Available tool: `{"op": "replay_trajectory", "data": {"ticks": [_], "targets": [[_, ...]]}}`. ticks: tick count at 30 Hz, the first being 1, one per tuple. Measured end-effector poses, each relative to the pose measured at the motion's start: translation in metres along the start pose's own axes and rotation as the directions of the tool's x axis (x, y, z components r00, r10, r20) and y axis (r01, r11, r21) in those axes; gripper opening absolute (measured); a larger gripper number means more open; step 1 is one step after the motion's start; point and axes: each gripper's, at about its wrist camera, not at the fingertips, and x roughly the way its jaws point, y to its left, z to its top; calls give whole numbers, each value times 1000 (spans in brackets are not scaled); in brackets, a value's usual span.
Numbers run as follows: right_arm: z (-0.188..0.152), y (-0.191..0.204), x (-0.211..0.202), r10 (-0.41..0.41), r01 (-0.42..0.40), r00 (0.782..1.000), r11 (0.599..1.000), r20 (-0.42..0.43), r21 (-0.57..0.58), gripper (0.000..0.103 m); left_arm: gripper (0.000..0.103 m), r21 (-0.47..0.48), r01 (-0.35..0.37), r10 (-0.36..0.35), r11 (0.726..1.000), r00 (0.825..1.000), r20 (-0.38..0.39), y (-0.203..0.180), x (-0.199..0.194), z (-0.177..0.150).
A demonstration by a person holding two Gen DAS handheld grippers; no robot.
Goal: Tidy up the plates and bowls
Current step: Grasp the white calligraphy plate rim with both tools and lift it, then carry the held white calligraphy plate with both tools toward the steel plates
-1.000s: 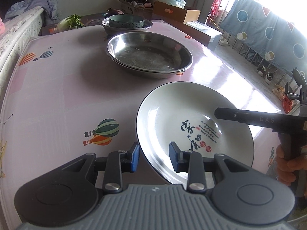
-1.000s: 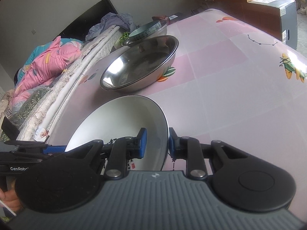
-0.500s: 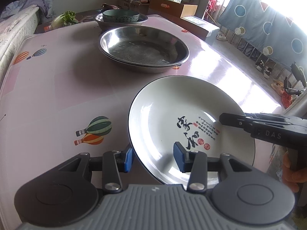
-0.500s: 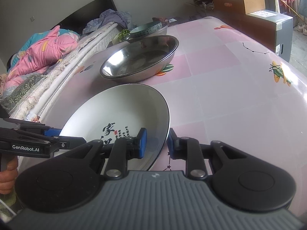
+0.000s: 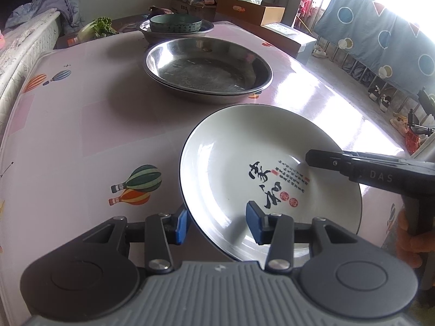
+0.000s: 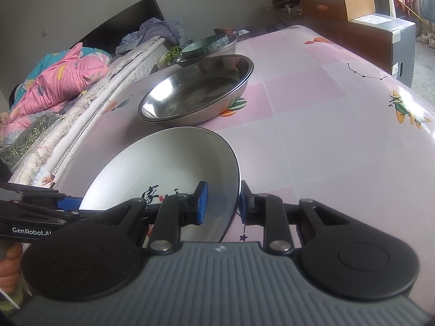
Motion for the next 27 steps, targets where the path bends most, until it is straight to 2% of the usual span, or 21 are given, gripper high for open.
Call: {"op": "replay_trajectory", "data": {"ticks": [14, 27], "targets": [[5, 3, 10, 19, -19, 1000, 1000, -5, 11, 25, 45, 9, -28, 28, 1000, 1000, 3, 0, -6, -1], [5, 17, 22, 53, -53, 999, 998, -2, -16, 25, 45, -23, -49, 49, 999, 999, 11, 12, -18, -9]]}}
